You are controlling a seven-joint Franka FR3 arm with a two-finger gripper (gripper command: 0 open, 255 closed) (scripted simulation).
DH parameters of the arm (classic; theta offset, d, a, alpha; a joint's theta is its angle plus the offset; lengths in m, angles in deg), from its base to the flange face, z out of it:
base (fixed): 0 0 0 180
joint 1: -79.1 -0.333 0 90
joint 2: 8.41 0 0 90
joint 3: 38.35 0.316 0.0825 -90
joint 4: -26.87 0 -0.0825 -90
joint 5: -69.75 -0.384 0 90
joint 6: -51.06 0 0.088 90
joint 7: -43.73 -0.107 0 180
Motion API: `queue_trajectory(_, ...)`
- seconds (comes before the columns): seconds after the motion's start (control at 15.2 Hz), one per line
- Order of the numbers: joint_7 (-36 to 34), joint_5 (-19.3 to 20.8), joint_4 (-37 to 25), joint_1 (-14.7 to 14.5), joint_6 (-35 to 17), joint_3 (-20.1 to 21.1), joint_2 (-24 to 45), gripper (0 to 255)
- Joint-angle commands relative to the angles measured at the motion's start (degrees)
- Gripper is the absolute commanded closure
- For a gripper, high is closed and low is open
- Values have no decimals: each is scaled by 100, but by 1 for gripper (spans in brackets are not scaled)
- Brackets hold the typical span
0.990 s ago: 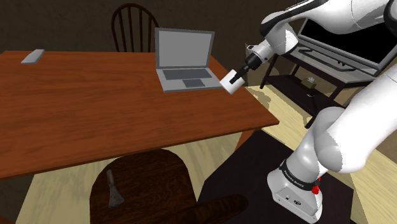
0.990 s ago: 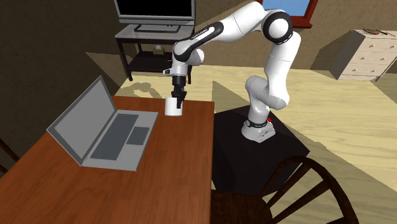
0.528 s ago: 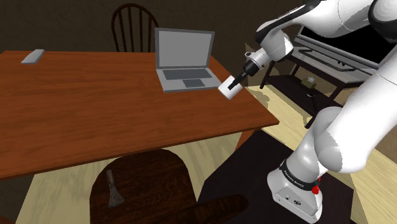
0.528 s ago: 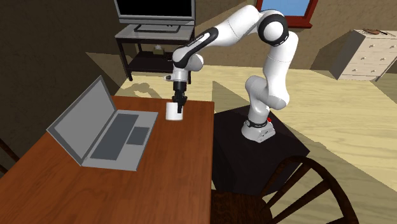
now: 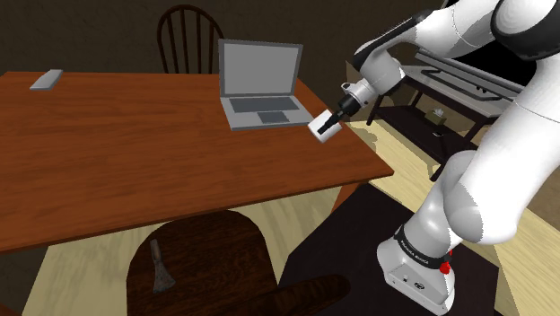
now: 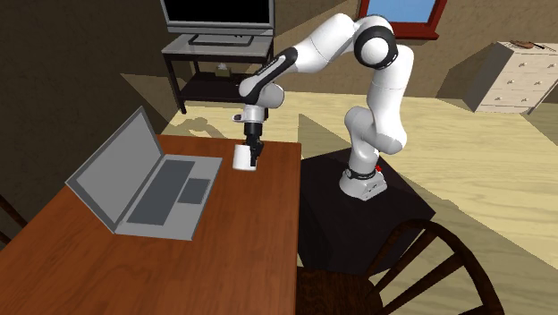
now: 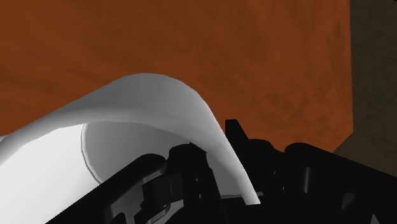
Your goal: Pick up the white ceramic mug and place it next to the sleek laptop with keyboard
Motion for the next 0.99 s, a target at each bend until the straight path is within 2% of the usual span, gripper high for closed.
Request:
queue_trajectory(0.0,185,-174,41,10,-162,-2,256,255)
queue_trajectory(0.13,455,-445,38,22,-168,14,531,255)
queue_trajectory(0.66,455,-447,38,13,-167,4,532,255)
queue_trajectory(0.73,445,-417,-38,44,-95,-24,564,0)
queue_trajectory(0.86,502,-459,-8,49,-113,-22,595,0)
queue_trajectory(0.92,679,-616,-219,131,73,-48,923,0)
